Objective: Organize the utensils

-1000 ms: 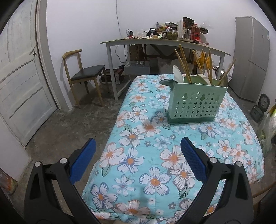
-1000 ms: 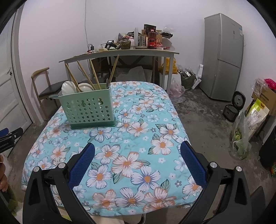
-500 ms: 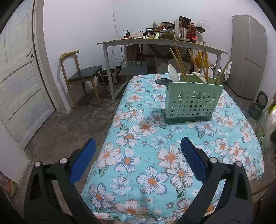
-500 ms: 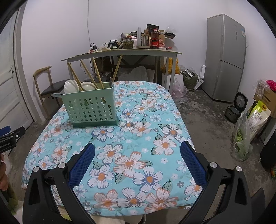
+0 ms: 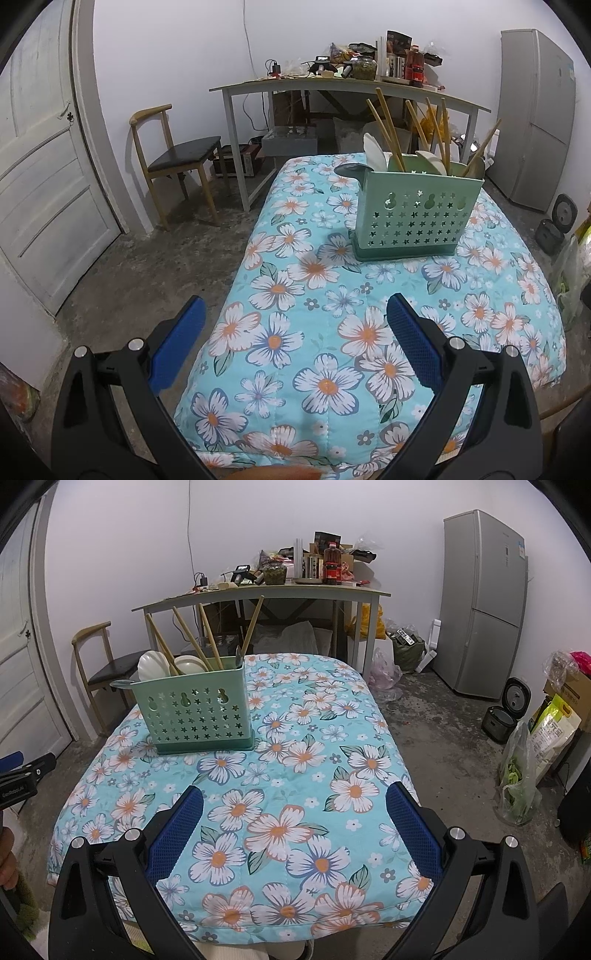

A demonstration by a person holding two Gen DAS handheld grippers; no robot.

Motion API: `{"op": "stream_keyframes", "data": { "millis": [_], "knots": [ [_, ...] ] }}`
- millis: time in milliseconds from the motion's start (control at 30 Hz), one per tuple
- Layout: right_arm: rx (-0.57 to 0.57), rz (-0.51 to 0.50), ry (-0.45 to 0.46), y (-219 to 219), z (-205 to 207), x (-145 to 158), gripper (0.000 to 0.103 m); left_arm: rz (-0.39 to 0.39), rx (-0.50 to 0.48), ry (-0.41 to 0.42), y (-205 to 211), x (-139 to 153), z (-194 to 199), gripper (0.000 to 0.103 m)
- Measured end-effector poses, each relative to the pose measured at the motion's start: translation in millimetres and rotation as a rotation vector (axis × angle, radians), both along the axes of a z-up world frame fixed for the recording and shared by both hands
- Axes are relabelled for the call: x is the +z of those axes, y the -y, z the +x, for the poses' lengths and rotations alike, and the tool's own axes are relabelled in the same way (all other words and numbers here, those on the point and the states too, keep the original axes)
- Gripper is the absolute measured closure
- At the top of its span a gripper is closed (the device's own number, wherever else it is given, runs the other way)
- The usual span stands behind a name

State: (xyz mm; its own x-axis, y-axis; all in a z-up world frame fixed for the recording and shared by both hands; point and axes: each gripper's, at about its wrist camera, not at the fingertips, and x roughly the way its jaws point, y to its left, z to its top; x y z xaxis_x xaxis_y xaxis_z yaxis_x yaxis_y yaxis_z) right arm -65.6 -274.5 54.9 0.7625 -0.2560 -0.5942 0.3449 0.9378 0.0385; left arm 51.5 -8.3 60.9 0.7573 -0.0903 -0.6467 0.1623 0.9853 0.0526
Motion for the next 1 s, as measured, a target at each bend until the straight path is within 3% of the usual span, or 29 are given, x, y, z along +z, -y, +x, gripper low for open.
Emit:
{"op": "stream_keyframes", "data": {
  "millis": [1000],
  "knots": [
    [0.006, 0.003, 0.001, -5.8, 2.6, 0.0, 0.006, 0.006, 0.001, -0.009, -1.6, -2.8, -0.7, 0.008]
  ]
}}
